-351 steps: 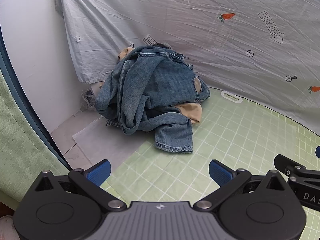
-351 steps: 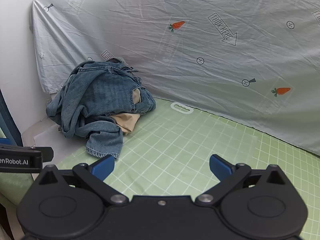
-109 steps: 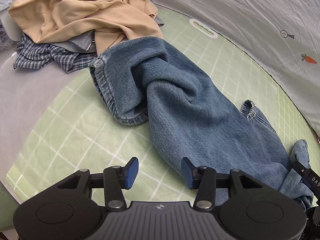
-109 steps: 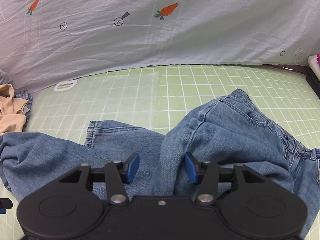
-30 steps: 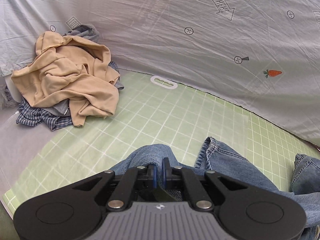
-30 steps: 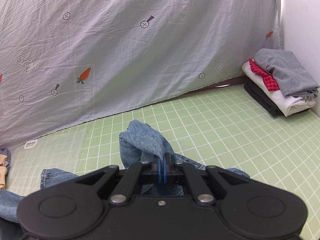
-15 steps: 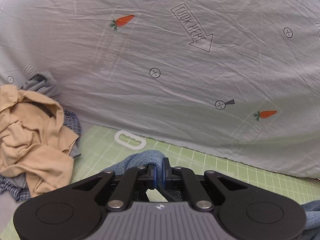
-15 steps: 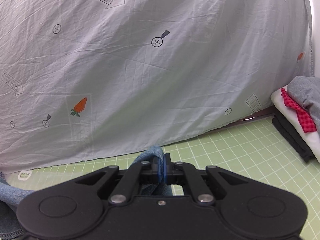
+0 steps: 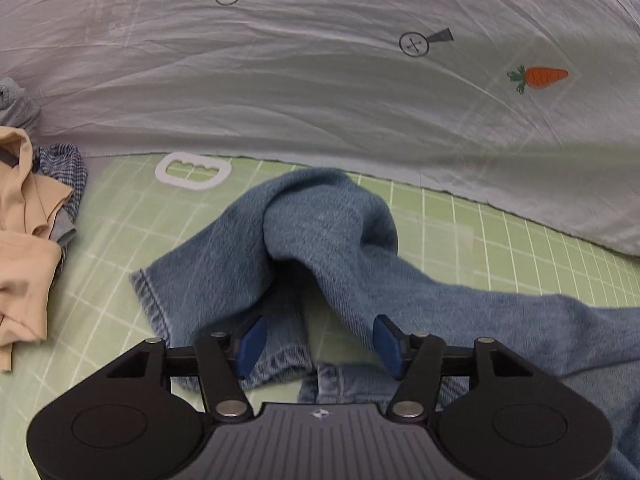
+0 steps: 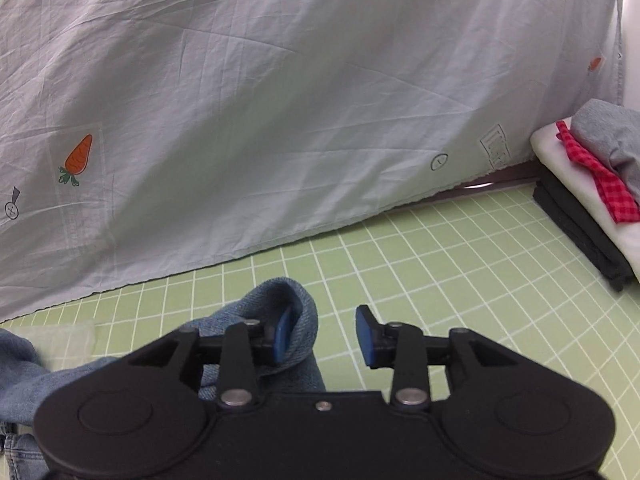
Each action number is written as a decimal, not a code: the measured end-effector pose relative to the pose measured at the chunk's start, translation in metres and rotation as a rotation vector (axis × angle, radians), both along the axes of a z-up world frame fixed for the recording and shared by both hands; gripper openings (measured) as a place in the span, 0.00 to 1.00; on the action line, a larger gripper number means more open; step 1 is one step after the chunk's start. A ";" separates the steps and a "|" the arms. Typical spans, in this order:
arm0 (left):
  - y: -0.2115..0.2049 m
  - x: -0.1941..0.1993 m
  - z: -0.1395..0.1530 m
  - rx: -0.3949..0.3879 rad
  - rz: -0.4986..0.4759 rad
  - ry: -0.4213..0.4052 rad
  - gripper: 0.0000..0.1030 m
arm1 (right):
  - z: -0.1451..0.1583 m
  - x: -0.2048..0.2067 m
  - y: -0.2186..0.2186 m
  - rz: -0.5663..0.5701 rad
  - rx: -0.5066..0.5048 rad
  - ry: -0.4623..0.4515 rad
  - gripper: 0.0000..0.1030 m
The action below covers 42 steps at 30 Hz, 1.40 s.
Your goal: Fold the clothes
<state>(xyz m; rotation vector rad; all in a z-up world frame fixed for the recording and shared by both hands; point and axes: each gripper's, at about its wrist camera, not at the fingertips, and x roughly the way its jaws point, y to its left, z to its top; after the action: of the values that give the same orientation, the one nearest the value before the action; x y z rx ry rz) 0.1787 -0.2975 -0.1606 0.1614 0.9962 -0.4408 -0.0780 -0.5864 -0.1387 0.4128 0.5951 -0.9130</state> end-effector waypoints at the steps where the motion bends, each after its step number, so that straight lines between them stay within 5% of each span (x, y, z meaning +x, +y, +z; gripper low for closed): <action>1: 0.005 -0.007 -0.003 0.004 0.003 0.020 0.63 | 0.001 -0.007 0.003 -0.003 0.003 -0.001 0.40; 9: 0.036 -0.064 -0.029 0.041 0.004 0.171 0.69 | 0.008 -0.056 0.028 -0.028 0.026 -0.012 0.52; 16: 0.032 -0.083 -0.044 0.088 -0.039 0.211 0.70 | 0.016 -0.078 0.054 -0.018 0.034 -0.017 0.56; 19: 0.037 -0.091 -0.045 0.105 -0.043 0.196 0.59 | 0.020 -0.085 0.066 -0.019 0.031 -0.022 0.60; 21: 0.043 -0.095 -0.043 0.114 -0.043 0.173 0.30 | 0.021 -0.089 0.075 -0.023 0.031 -0.021 0.61; 23: 0.054 -0.095 -0.041 0.072 -0.038 0.192 0.16 | 0.020 -0.093 0.083 -0.026 0.034 -0.021 0.61; 26: 0.070 -0.098 -0.038 0.023 -0.016 0.212 0.16 | 0.016 -0.098 0.095 -0.029 0.050 -0.001 0.61; 35: 0.129 -0.122 0.007 0.015 0.033 0.017 0.16 | -0.015 -0.104 0.139 0.013 0.127 0.122 0.61; 42: 0.217 -0.114 0.036 0.123 0.266 -0.149 0.15 | -0.039 -0.093 0.163 0.039 0.192 0.172 0.61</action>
<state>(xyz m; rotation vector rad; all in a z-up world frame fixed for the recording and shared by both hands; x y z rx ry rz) 0.0647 -0.0810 -0.1247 0.1672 0.8839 -0.1226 -0.1705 -0.4235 -0.1774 0.4966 0.8496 -0.8627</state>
